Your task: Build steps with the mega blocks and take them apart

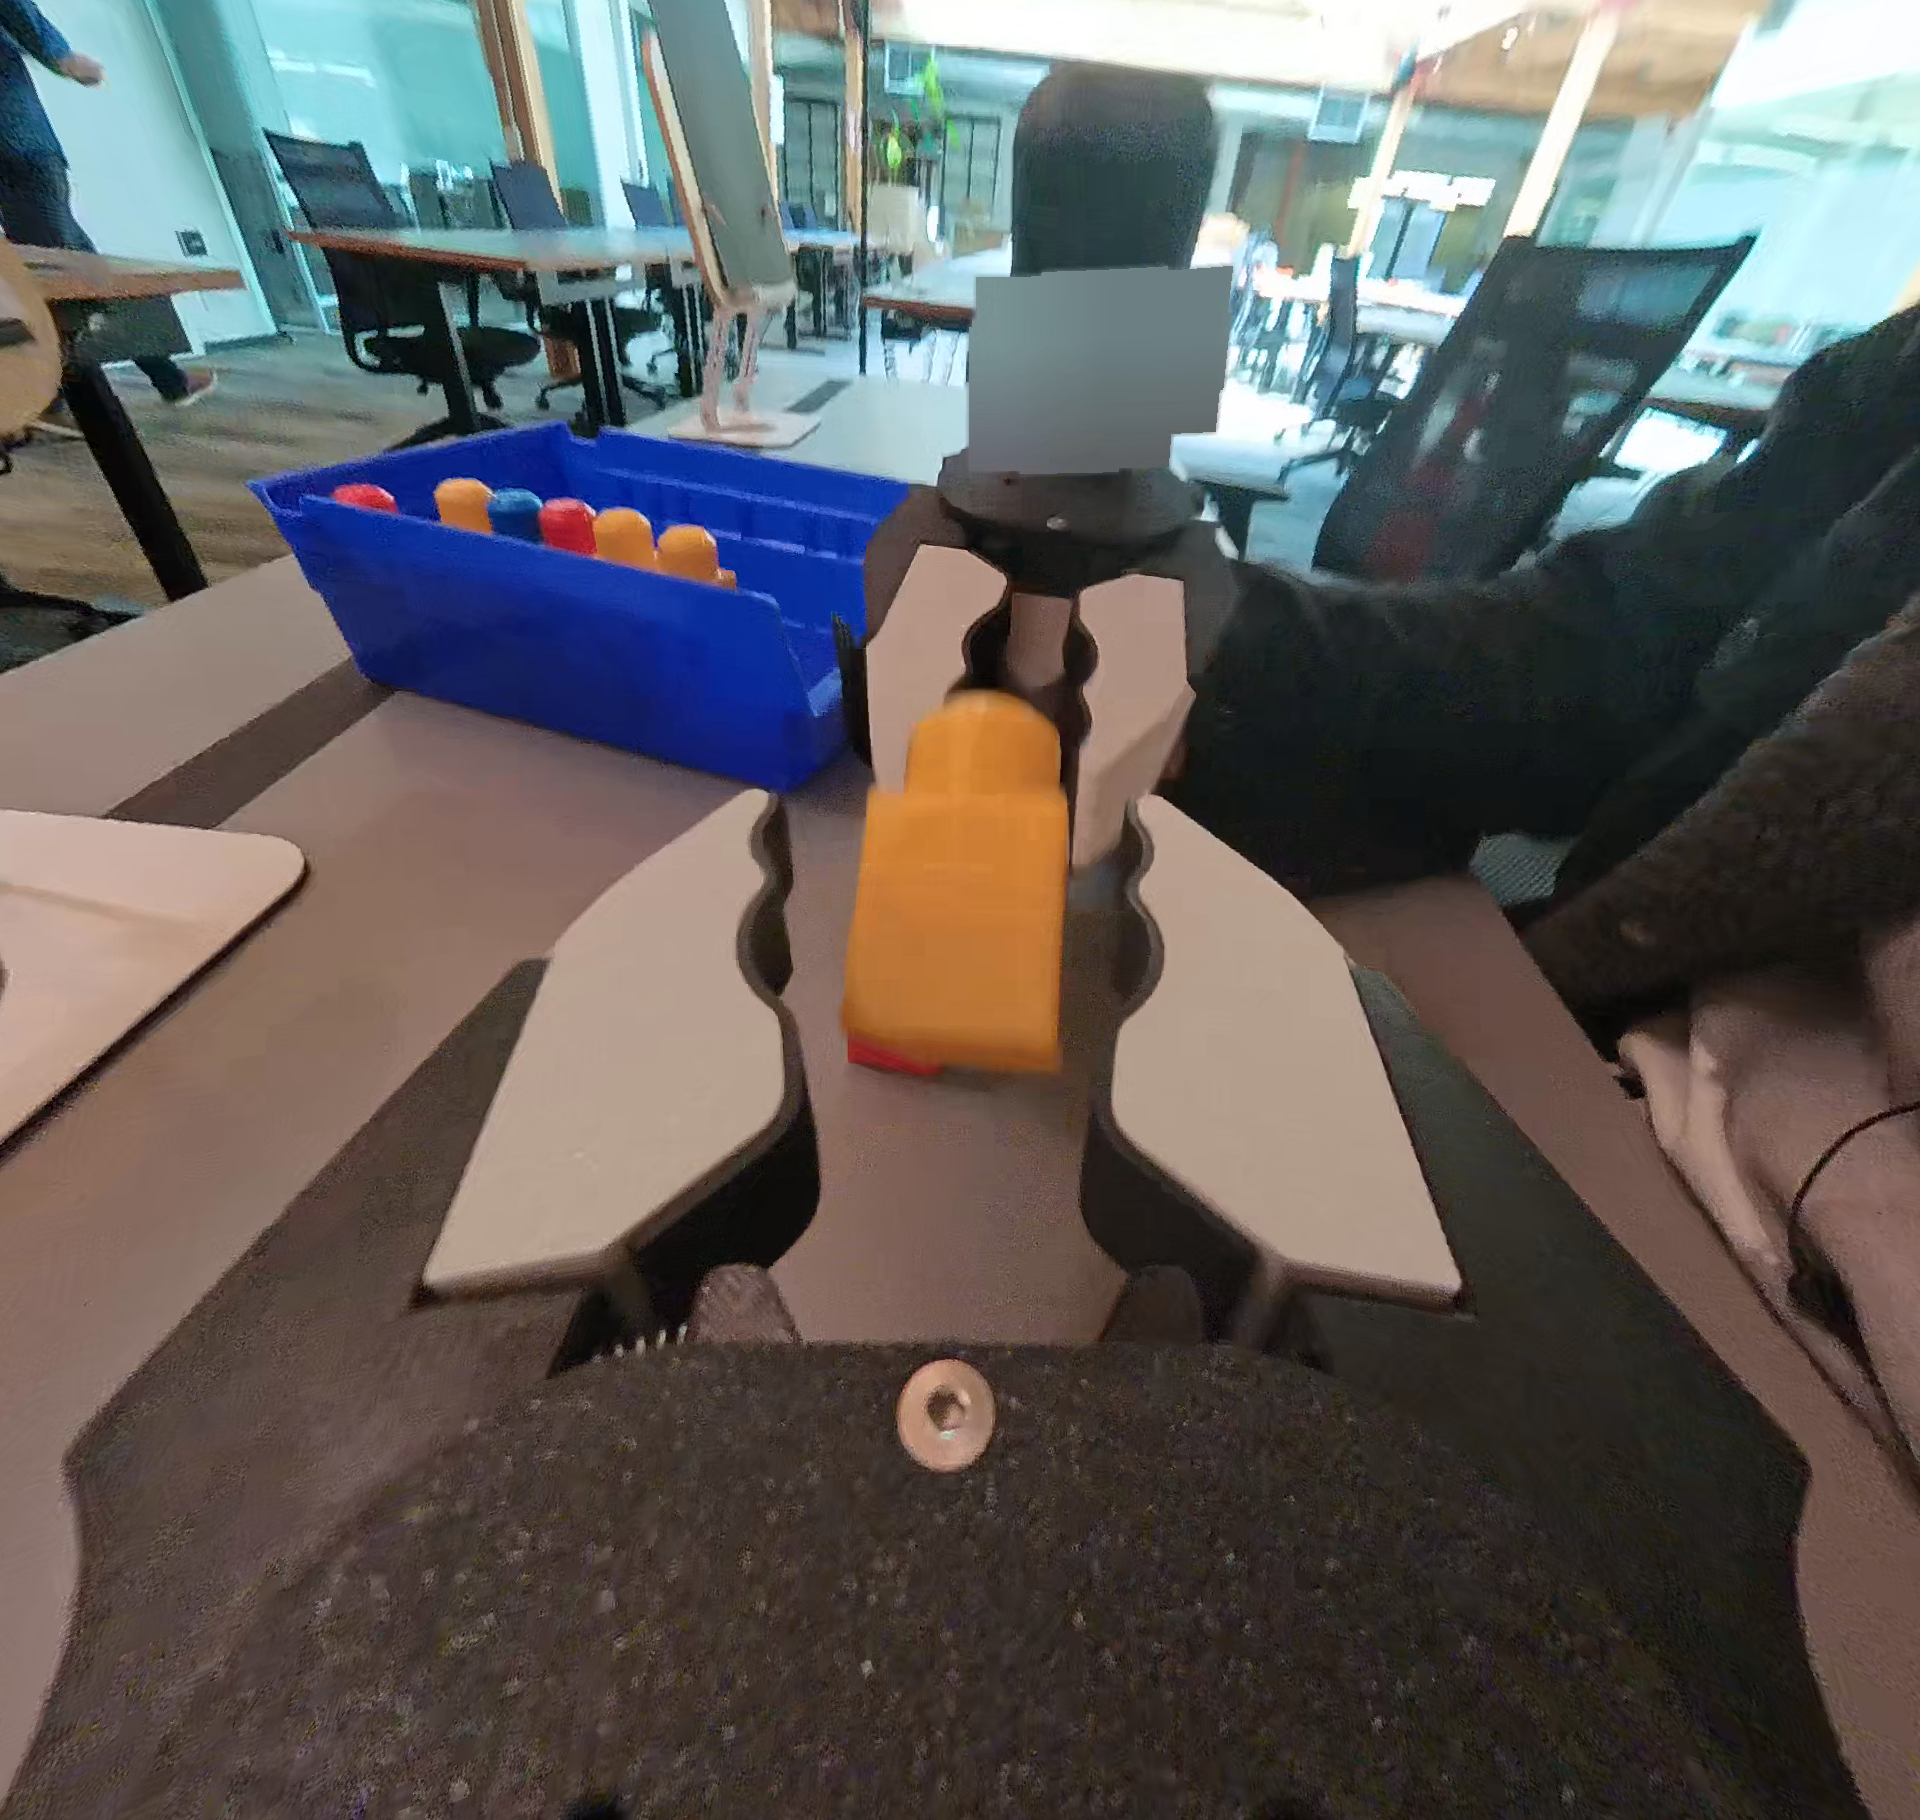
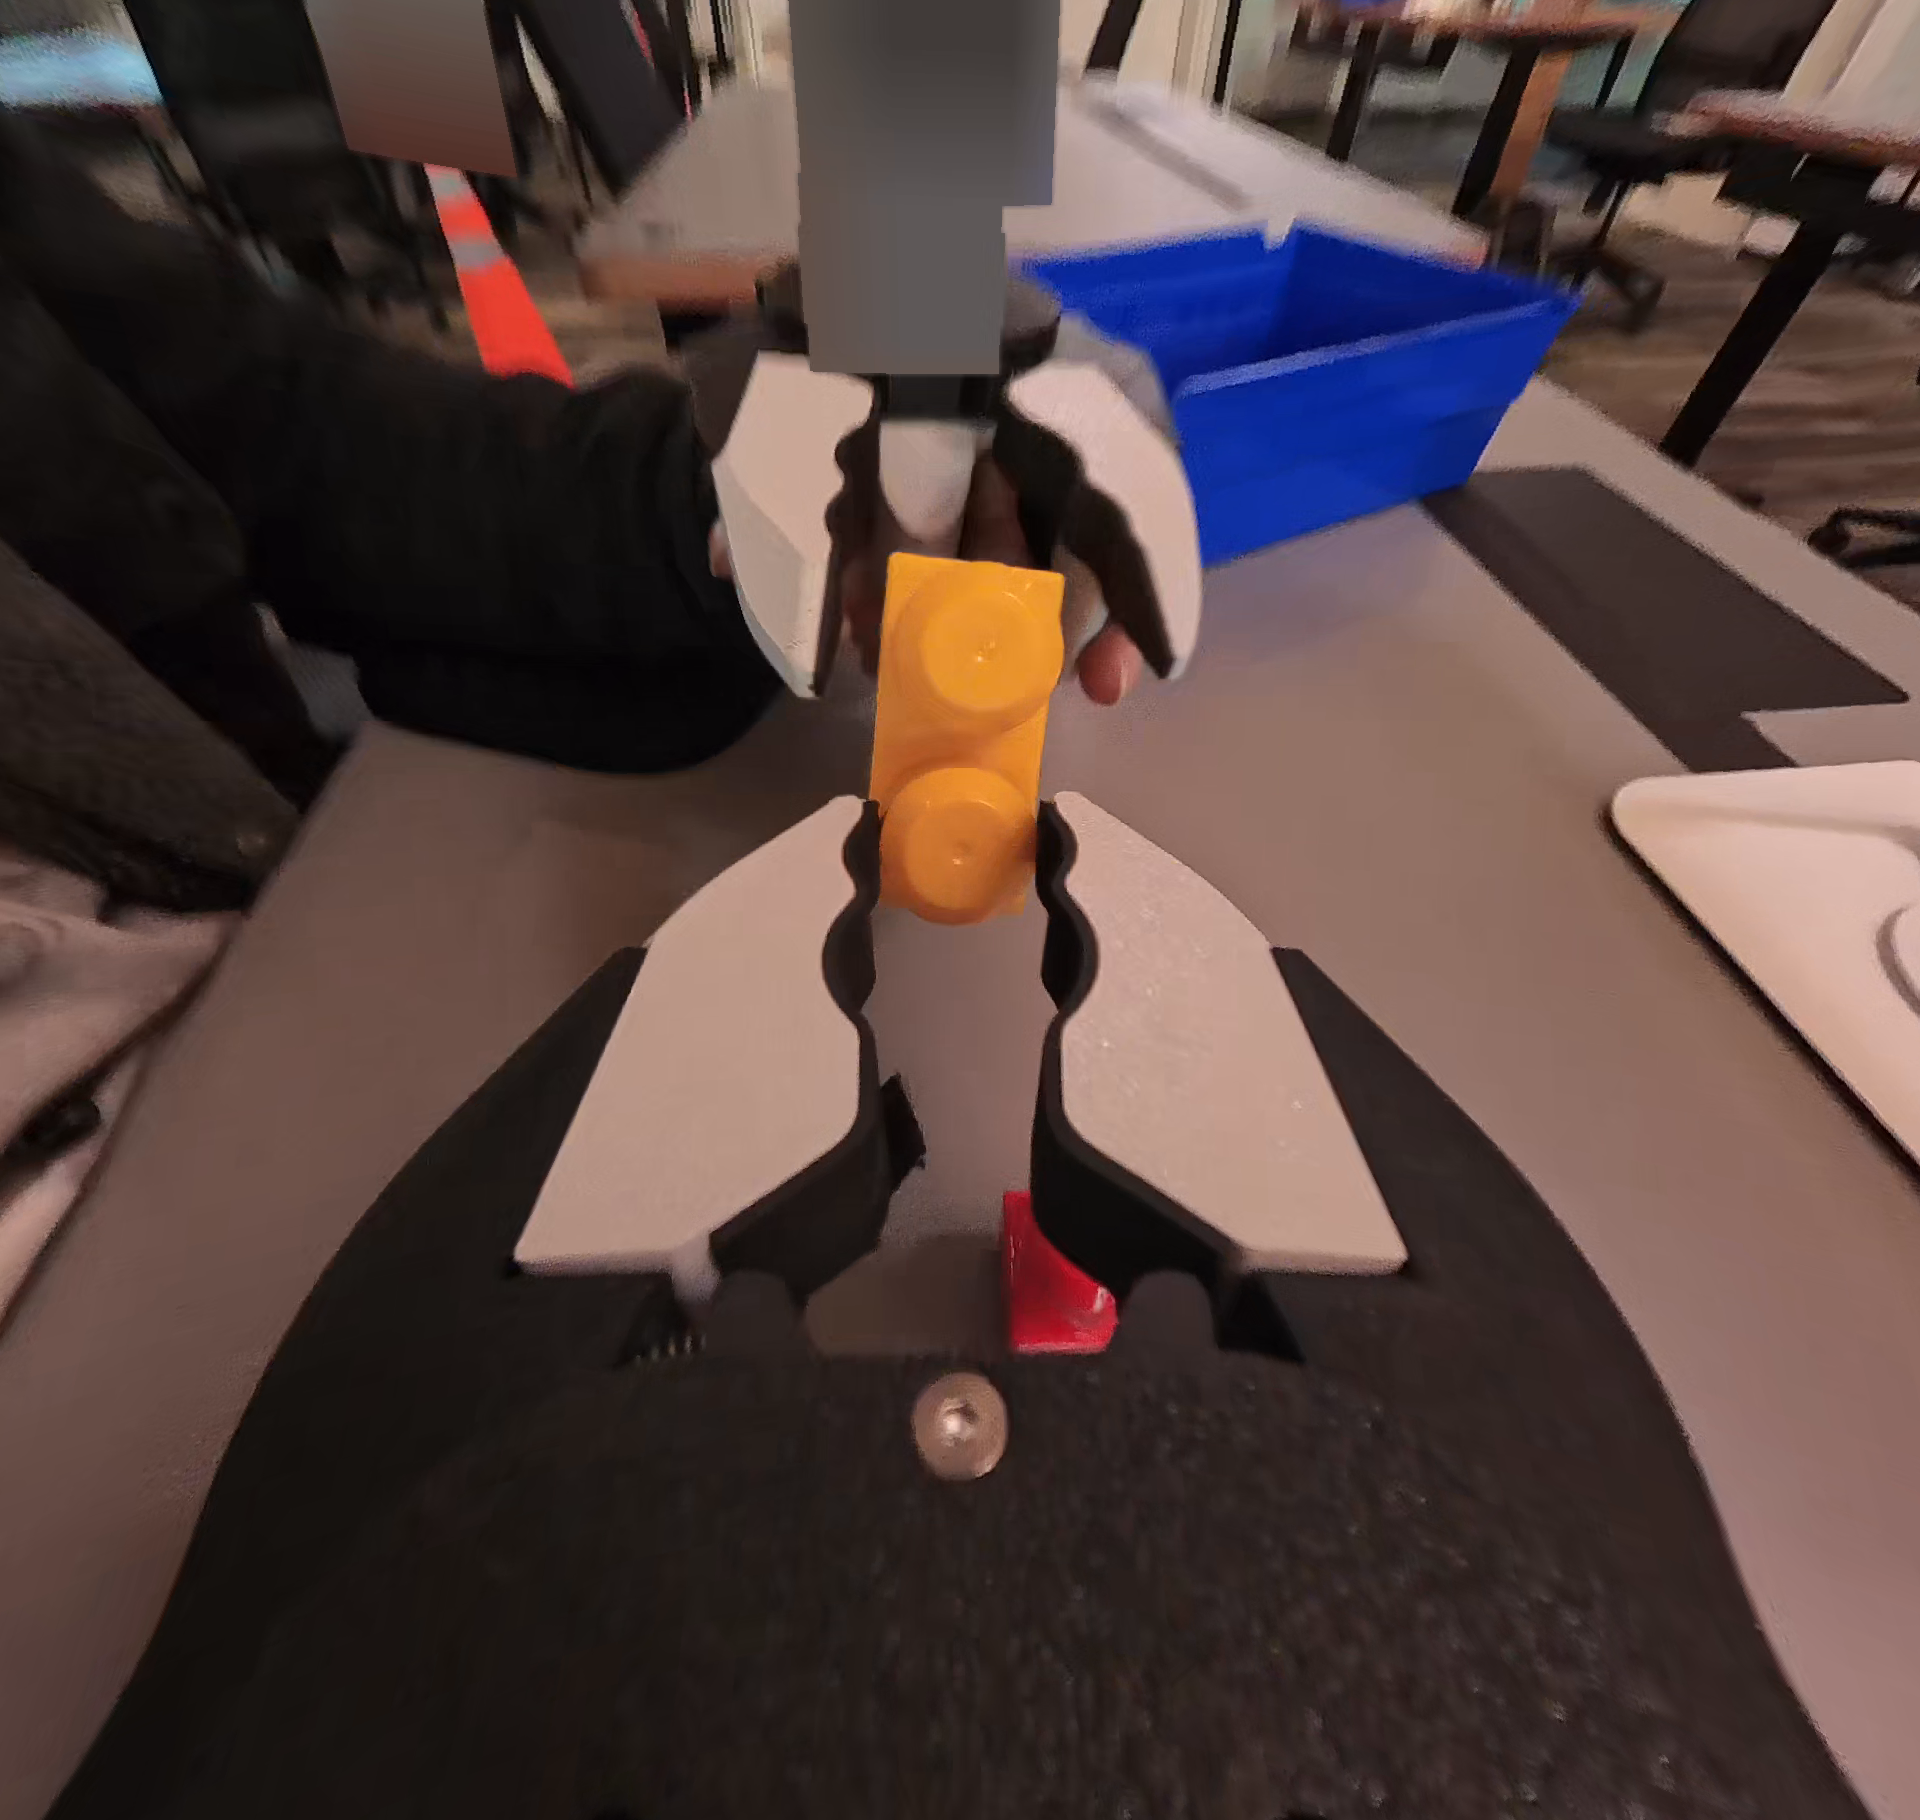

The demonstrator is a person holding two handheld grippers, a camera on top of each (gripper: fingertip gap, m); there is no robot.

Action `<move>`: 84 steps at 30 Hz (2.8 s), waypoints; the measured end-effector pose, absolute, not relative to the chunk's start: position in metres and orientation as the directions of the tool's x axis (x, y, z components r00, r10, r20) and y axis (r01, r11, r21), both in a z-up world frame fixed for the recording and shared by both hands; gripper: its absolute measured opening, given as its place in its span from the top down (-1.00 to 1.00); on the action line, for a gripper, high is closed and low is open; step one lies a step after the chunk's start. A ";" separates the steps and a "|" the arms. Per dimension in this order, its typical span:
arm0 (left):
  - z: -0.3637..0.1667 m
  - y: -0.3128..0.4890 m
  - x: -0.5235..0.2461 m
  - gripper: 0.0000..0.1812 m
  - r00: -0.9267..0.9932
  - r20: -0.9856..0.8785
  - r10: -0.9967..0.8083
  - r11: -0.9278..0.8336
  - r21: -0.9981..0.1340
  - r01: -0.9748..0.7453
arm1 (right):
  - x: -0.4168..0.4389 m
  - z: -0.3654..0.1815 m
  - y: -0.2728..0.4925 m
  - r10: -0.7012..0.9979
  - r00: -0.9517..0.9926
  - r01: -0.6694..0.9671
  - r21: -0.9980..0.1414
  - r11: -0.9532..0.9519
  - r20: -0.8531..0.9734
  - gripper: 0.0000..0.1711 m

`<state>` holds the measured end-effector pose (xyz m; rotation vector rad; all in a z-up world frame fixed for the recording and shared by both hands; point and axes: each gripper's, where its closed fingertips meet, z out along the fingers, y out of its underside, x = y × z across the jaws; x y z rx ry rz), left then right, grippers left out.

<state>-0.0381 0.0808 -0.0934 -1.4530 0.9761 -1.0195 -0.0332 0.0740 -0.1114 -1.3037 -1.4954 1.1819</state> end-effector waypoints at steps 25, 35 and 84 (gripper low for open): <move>-0.099 0.086 -0.047 0.59 0.293 0.182 -0.939 -0.201 -0.979 -0.035 | -0.009 -0.130 0.102 0.998 -0.063 0.398 -0.917 0.037 0.013 0.46; -0.120 0.093 -0.052 0.59 0.319 0.159 -0.934 -0.204 -0.972 -0.116 | 0.014 -0.206 0.109 0.996 -0.061 0.745 -0.661 0.092 0.070 0.36; -0.088 0.085 -0.036 0.59 0.322 0.241 -0.916 -0.252 -0.968 0.010 | -0.010 -0.052 0.105 0.946 -0.163 -0.380 -0.867 -0.323 -0.281 0.61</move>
